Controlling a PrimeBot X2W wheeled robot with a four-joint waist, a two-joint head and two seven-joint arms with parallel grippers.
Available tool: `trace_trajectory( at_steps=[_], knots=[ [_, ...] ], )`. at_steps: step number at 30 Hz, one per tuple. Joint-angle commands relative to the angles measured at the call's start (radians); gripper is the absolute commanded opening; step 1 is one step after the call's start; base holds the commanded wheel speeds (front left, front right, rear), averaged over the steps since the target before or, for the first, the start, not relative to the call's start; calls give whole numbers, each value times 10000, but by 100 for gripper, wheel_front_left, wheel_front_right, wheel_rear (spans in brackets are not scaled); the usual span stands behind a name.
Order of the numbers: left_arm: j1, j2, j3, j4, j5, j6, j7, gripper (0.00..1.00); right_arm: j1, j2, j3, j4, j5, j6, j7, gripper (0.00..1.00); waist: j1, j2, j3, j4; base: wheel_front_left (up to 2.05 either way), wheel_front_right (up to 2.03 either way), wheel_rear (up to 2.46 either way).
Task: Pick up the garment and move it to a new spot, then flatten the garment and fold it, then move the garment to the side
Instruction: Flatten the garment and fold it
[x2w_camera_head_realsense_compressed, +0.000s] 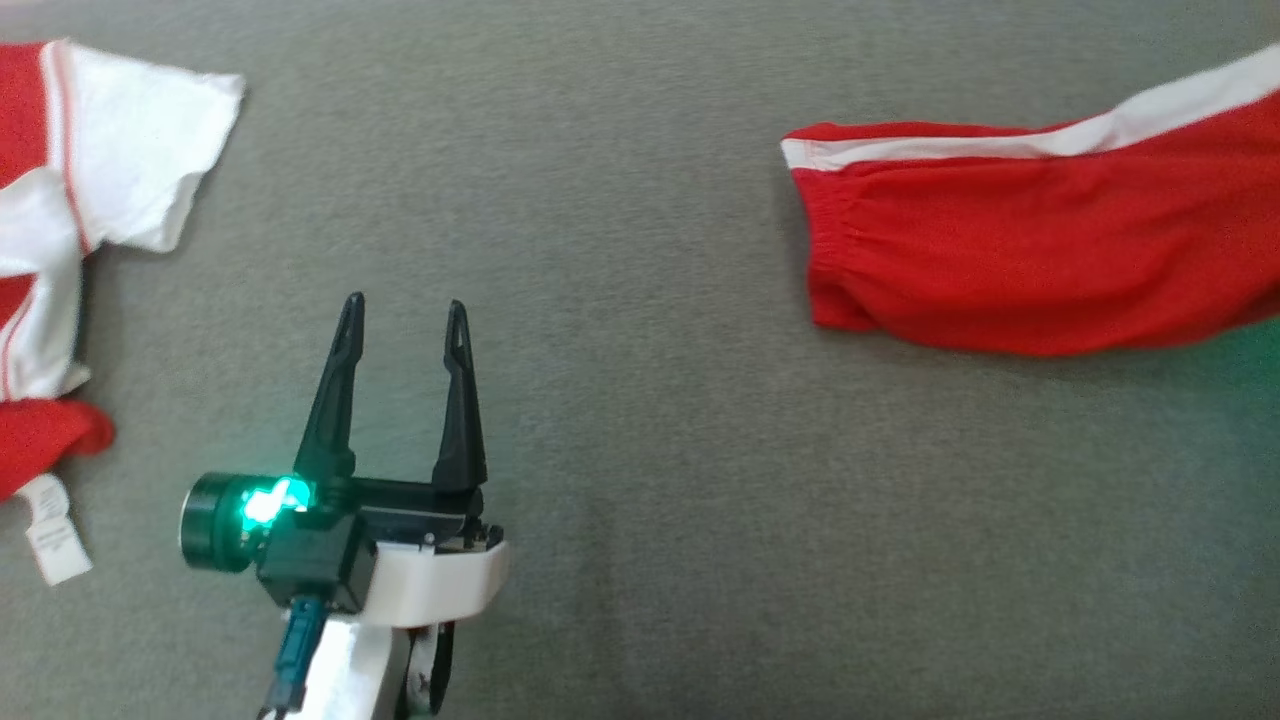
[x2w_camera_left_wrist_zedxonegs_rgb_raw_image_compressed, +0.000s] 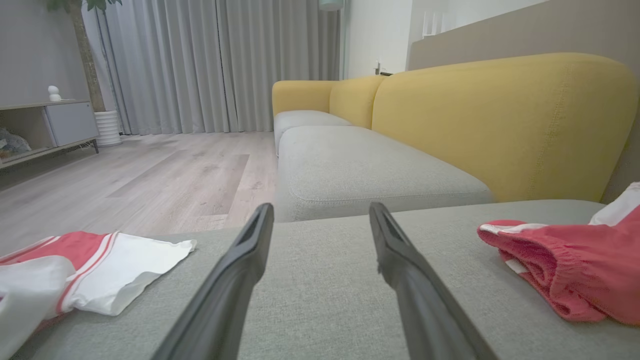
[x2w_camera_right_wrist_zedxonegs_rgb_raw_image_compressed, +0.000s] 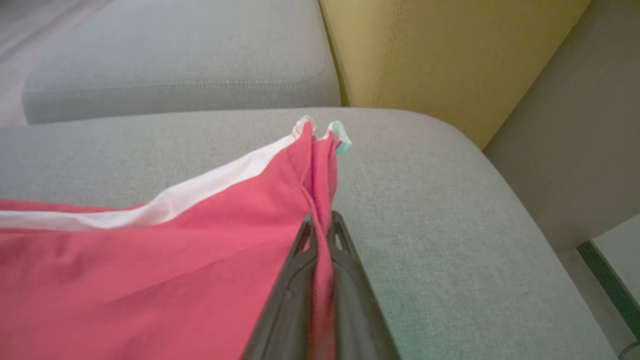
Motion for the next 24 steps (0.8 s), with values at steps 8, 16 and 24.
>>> trace_trajectory(
  at_steps=[8, 16, 24],
  knots=[
    [65, -36, 377, -38, 234, -184, -49, 100, 171, 337, -126, -2716, 439, -9, -623, 0, 0, -1, -350, -448, 0, 0, 0],
    [185, -204, 326, 135, 232, -250, -49, 100, 736, 2267, 76, -5296, 14, -9, 32, 0, 0, -1, -545, -348, 0, 0, 0],
    [2, -404, 163, 333, 109, -366, -49, 100, 1096, 5660, 427, -4645, -991, -9, 119, 78, 0, -1, -558, 75, 0, 0, 0]
  ],
)
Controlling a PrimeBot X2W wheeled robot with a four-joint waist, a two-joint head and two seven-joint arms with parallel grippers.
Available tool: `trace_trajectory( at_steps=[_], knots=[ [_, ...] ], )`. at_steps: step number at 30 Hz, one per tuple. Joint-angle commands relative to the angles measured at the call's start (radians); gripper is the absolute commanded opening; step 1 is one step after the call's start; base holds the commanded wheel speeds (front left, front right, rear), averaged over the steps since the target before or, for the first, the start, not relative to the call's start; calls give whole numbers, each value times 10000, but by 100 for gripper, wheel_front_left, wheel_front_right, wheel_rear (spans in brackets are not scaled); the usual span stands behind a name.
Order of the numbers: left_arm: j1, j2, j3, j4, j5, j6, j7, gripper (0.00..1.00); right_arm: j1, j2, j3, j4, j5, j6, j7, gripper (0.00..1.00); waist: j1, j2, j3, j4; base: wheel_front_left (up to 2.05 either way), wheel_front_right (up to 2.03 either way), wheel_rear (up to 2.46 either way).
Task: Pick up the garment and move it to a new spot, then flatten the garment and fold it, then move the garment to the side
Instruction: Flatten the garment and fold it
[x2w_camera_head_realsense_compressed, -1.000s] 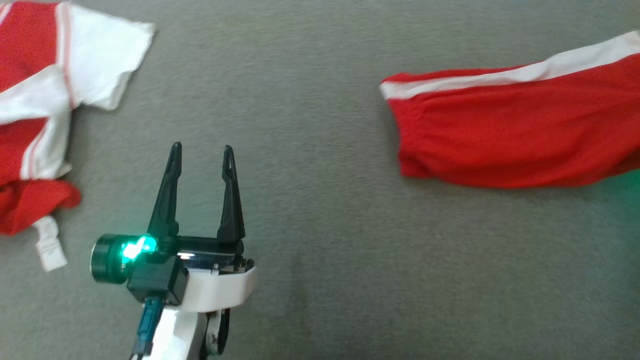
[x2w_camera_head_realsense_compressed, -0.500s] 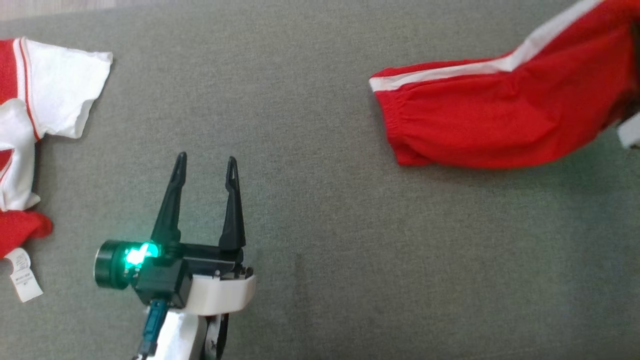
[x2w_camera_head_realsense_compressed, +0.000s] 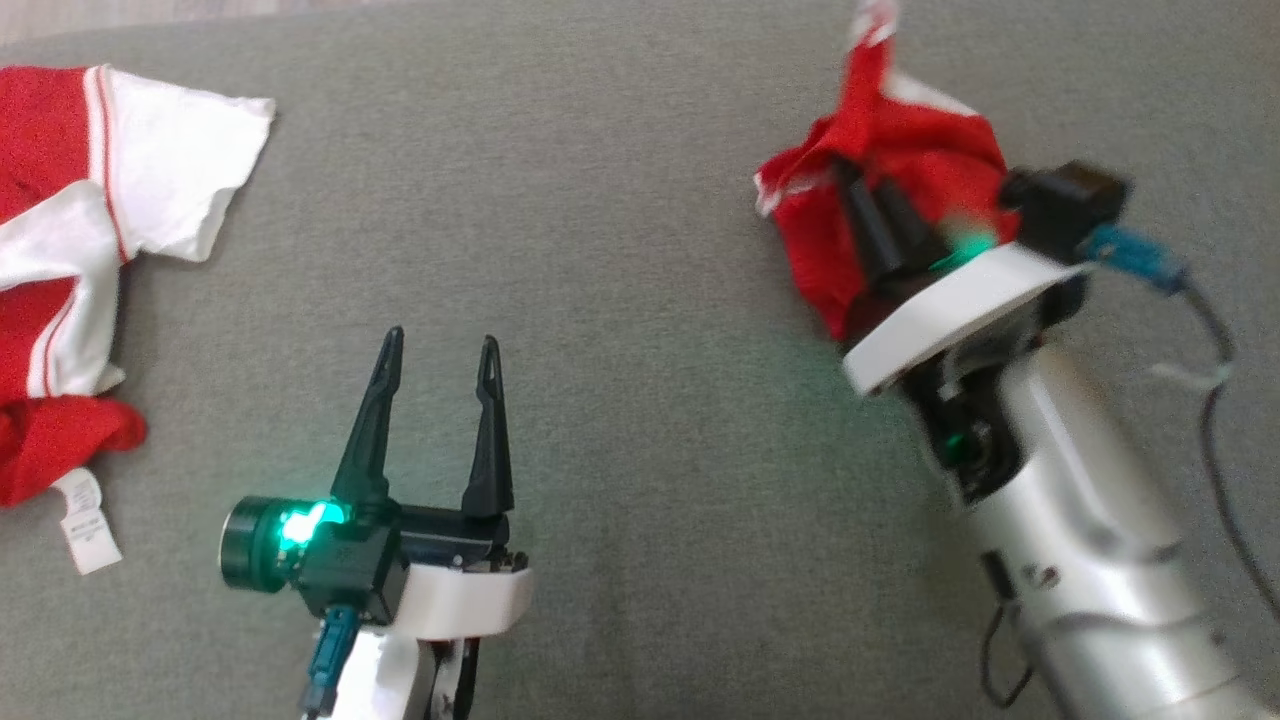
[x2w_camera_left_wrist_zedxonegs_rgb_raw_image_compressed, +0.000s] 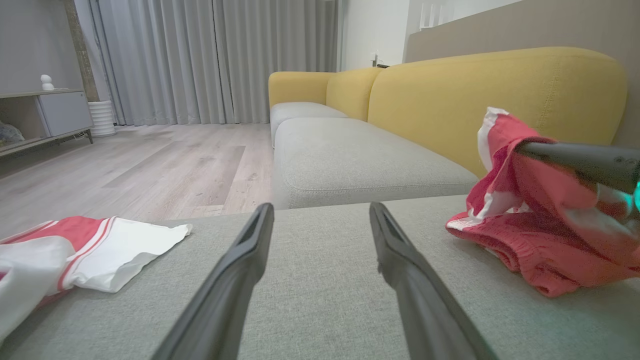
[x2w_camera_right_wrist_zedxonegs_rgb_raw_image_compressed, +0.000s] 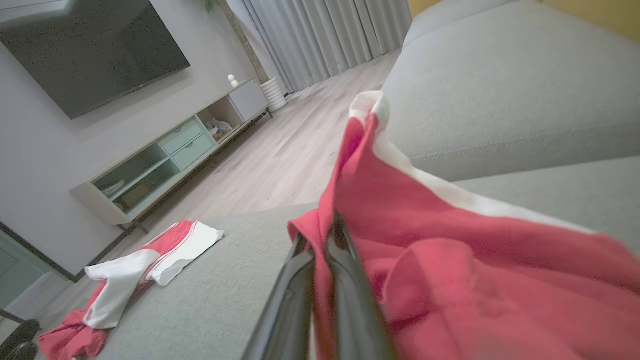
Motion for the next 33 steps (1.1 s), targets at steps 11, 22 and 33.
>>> trace_trajectory(
  at_steps=[11, 22, 33],
  knots=[
    [203, -128, 398, -348, -136, 27, -51, 100, 2021, -816, -1597, -2232, -326, -7, -498, 100, 0, -1, -645, 339, 0, 0, 0],
    [321, -157, 180, -453, -217, 0, -51, 100, 2502, -2829, -2205, -1794, 489, -7, 359, 0, 0, -1, -581, 786, 0, 0, 0],
    [73, -167, -106, -372, -373, -44, -51, 100, 1446, -2806, 1852, -192, 1597, -7, 1157, 0, 0, -1, -364, 1114, 0, 0, 0]
  ],
)
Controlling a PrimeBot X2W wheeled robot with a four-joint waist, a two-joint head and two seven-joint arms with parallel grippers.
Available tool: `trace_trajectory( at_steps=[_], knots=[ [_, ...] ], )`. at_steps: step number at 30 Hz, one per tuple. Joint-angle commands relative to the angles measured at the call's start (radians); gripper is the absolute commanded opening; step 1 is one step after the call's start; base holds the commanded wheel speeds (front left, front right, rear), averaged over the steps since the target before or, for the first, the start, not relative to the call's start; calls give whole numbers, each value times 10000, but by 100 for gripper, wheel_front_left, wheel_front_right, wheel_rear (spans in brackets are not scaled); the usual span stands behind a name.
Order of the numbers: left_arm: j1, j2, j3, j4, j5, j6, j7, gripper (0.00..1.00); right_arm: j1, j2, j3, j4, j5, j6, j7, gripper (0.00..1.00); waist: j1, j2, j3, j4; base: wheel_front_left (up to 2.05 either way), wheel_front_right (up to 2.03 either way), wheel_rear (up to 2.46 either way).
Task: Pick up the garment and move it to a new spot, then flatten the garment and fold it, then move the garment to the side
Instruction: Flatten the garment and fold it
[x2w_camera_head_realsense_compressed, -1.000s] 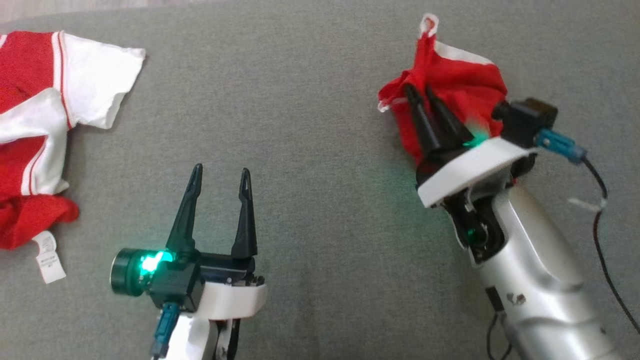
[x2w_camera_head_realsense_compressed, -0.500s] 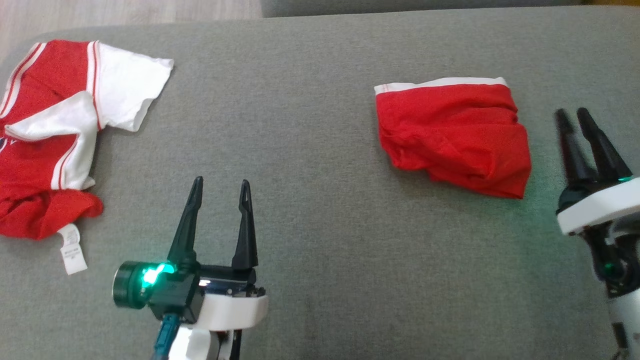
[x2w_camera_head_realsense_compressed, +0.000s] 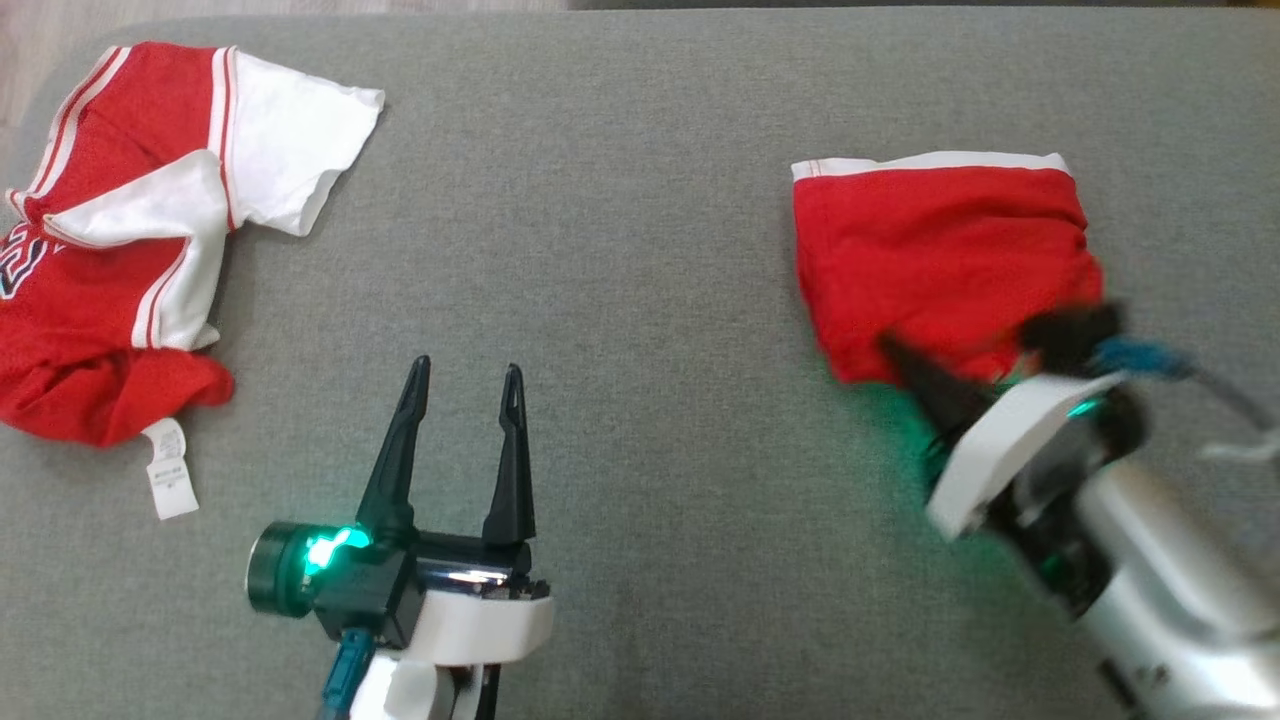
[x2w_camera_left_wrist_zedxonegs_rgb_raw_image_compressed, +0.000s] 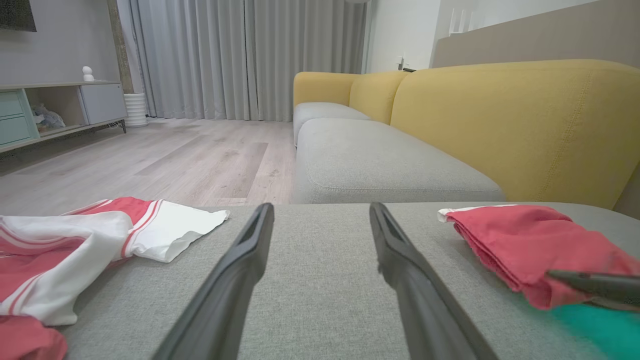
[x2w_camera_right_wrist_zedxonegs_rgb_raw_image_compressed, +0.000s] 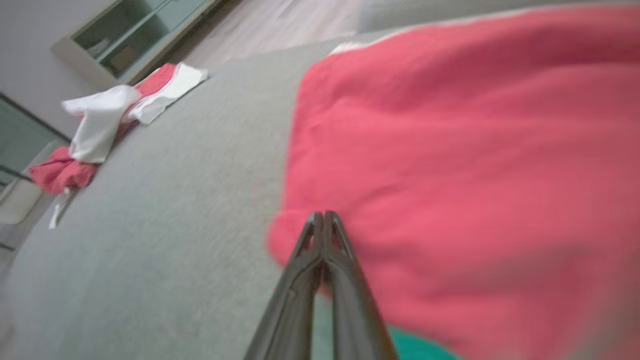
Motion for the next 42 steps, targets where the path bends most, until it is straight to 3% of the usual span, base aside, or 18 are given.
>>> trace_trajectory(
  at_steps=[1, 8, 9, 10, 16, 21, 26, 31, 36, 42],
  knots=[
    [-323, -45, 232, -298, -41, 20, -51, 100, 40, 5, 232, -332, 151, -7, -121, 0, -1, -1, -1, 7, 0, 0, 0],
    [-15, -46, 570, -540, -133, 247, -51, 100, 721, 346, 1701, -776, 797, -7, -1416, 2, -1, -1, -380, -270, 0, 0, 0],
    [71, -46, 679, -595, -188, 312, -51, 100, 804, 392, 1683, -713, 682, -7, -1802, 56, -1, -1, -487, -346, 0, 0, 0],
    [175, -46, 808, -655, -251, 390, -51, 100, 897, 453, 1627, -604, 523, -7, -2202, 100, -1, -1, -593, -425, 0, 0, 0],
    [1076, -46, 1647, -841, -245, 709, -51, 100, 1584, 782, 1072, -50, -162, -7, -4052, 100, -1, -1, -1415, -886, 0, 0, 0],
    [2006, -46, 2194, -856, -72, 712, -51, 100, 2280, 1122, -733, -418, -1602, -7, -4165, 100, -1, -1, -2093, -1222, 0, 0, 0],
    [2608, -47, 2612, -1036, 14, 579, -51, 100, 3145, 1546, -2505, -1272, -4019, -7, -4169, 100, -1, -1, -2552, -1344, 0, 0, 0],
    [2841, -47, 2736, -1151, 332, 350, -51, 100, 3689, 1949, -3215, -1695, -5421, -7, -4170, 100, -1, -1, -2752, -1354, 0, 0, 0],
    [3022, -47, 2725, -1140, 440, 90, -51, 100, 4283, 2643, -4013, -1905, -5874, -7, -4171, 100, -1, -1, -2959, -1342, 0, 0, 0],
    [3114, -47, 2698, -977, 534, -32, -51, 100, 4440, 2796, -4029, -1900, -6037, -7, -4171, 100, -1, -1, -3073, -1349, 0, 0, 0]
  ],
)
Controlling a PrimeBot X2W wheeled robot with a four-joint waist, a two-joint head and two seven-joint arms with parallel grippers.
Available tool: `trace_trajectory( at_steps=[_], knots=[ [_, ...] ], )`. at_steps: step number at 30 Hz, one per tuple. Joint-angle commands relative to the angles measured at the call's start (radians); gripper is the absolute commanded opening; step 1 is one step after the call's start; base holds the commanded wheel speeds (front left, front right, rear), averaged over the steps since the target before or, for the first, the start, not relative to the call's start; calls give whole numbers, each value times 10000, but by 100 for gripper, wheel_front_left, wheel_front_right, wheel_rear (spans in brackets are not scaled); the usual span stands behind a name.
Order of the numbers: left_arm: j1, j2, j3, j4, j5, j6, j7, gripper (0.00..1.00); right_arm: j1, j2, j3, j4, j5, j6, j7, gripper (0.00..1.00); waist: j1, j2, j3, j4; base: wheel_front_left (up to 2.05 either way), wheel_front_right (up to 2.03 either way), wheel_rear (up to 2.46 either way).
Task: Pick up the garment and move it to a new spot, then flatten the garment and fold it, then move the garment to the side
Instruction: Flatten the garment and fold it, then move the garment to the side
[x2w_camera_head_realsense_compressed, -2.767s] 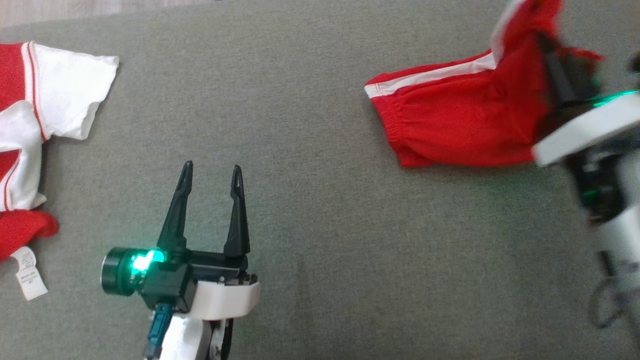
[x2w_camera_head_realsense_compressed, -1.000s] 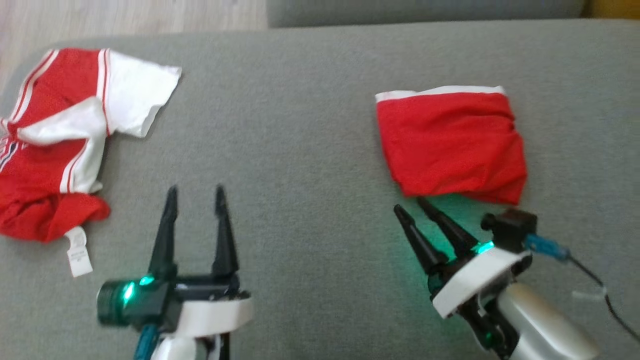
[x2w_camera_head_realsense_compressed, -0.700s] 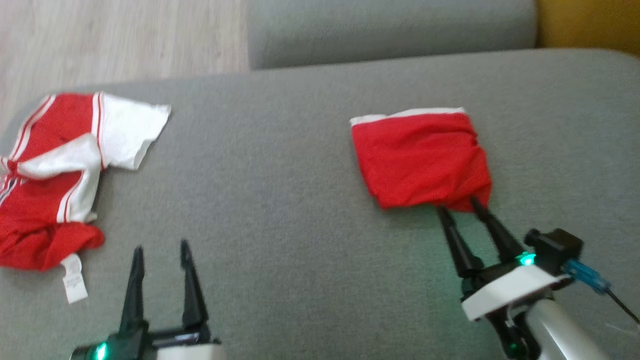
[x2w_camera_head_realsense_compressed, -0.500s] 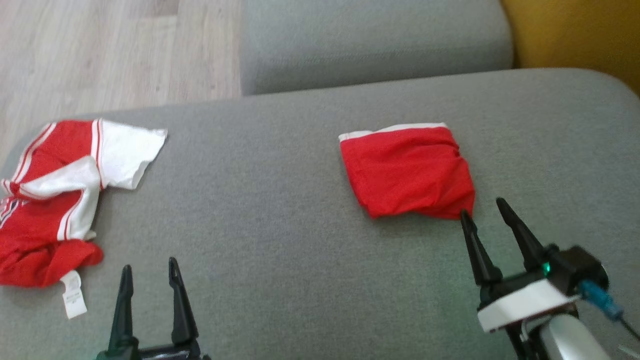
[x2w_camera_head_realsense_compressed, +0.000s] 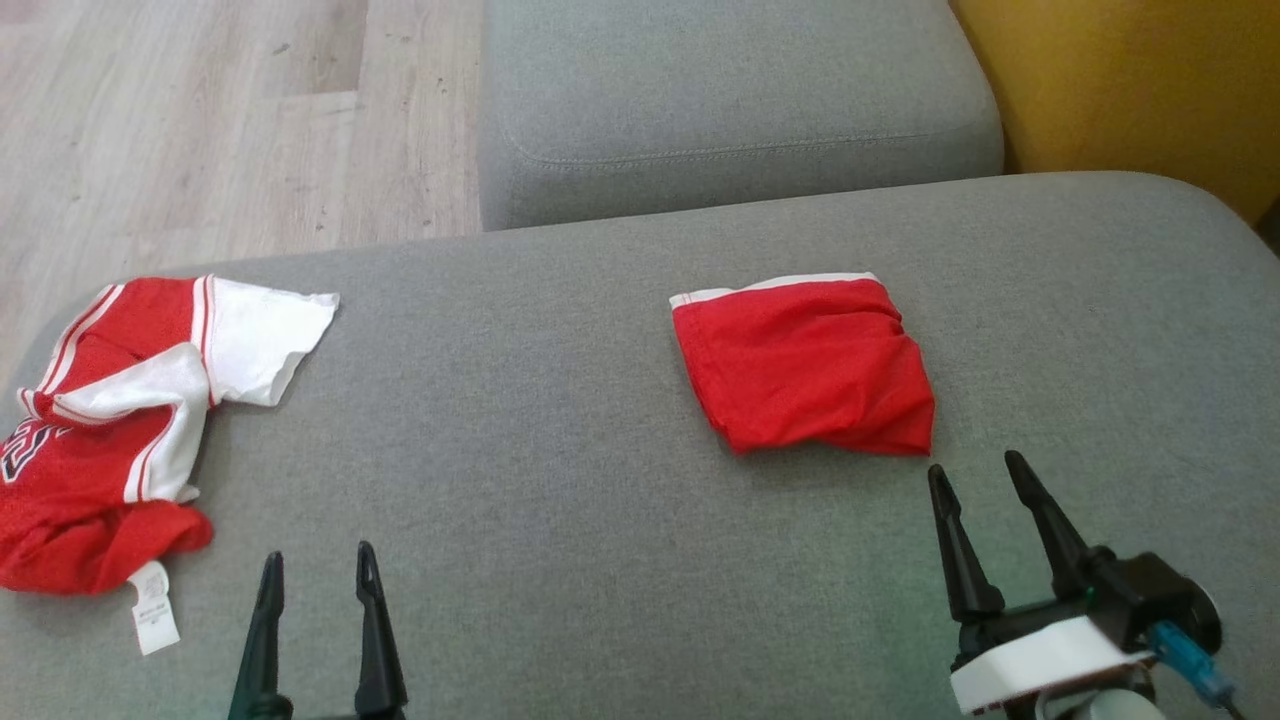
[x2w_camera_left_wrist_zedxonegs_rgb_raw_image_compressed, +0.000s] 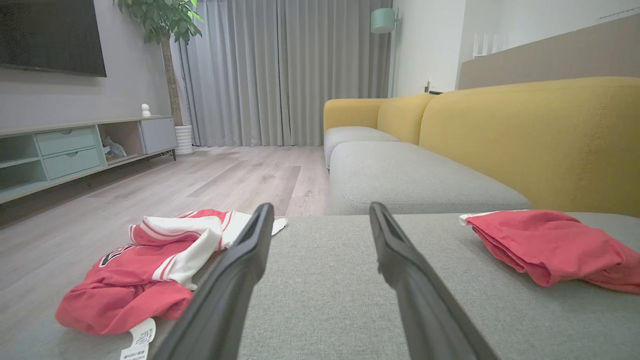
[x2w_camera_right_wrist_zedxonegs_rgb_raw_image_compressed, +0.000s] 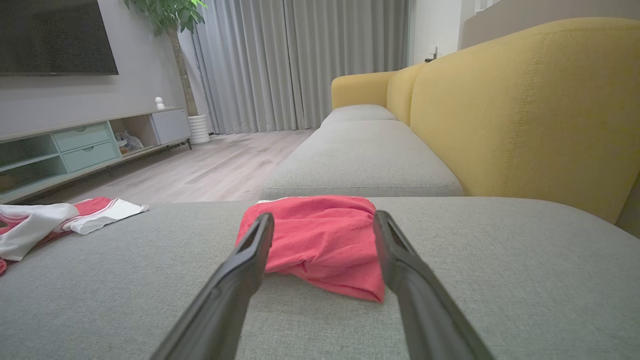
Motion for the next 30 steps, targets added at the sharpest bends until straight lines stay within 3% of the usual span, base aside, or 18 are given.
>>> trace_trajectory(
  at_steps=[1, 30],
  knots=[
    [-288, -43, 296, -276, 101, -24, -51, 100, -265, 1, 191, -341, -103, -7, -108, 100, 1, -1, -10, 9, 0, 0, 0],
    [-351, -43, 293, 21, 327, -46, -51, 100, -356, 207, 152, 20, -179, -7, -108, 100, 1, -1, 189, -35, 0, 0, 0]
  ],
)
